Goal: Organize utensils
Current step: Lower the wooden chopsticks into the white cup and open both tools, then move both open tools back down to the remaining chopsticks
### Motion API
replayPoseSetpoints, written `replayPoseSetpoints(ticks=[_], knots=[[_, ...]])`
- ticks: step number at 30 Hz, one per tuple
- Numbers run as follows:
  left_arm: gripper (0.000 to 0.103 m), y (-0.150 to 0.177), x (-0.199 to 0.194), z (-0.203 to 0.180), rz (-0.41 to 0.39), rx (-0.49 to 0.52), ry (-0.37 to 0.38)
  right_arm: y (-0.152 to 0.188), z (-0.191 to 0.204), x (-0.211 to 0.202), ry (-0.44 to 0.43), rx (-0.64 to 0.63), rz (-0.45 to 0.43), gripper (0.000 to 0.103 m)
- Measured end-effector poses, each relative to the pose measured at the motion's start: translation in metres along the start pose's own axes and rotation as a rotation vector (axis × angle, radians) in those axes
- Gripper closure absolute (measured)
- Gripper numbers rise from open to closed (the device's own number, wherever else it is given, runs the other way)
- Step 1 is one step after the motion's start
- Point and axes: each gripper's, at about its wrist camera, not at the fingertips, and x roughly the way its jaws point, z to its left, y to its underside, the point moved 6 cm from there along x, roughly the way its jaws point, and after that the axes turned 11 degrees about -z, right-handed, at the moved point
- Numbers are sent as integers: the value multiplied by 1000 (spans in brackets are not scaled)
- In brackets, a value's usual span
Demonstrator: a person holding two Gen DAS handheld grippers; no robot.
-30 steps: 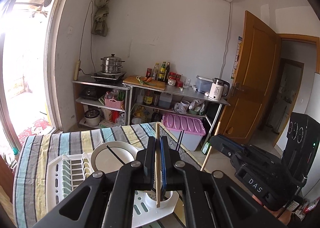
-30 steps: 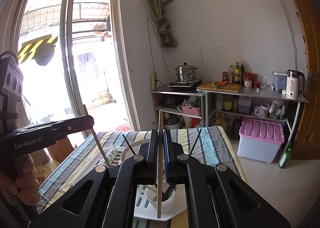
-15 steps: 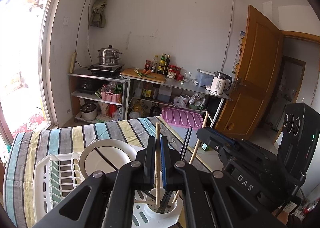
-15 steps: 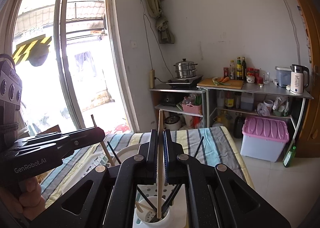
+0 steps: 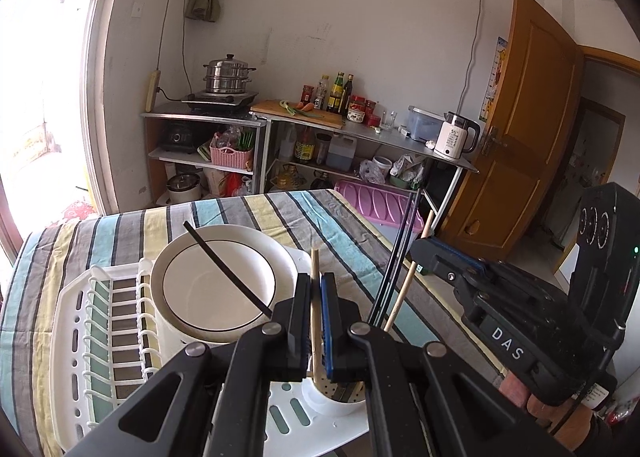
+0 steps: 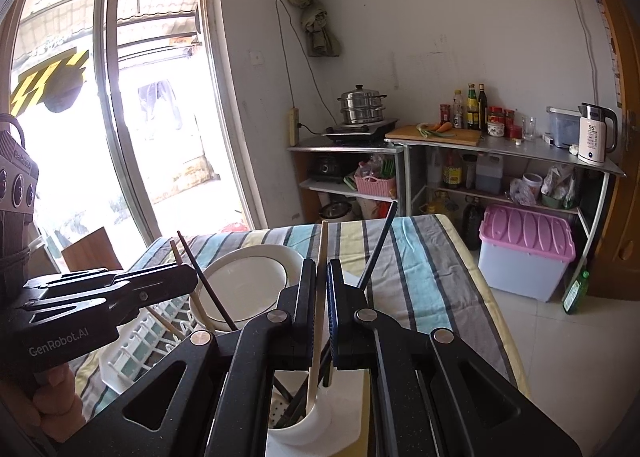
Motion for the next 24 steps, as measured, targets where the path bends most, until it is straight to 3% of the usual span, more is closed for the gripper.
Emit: replayPoseSetpoints(ticks=[13,16,24], knots=[[98,2,-10,4,-4,8,-27,8,-10,1,21,10,47,96],[98,3,-15,6,-13,17,-47,8,-11,-4,20,10,44,89],[97,13,-47,1,-35,31,-66,12,-6,-32,19,-5,35,87]])
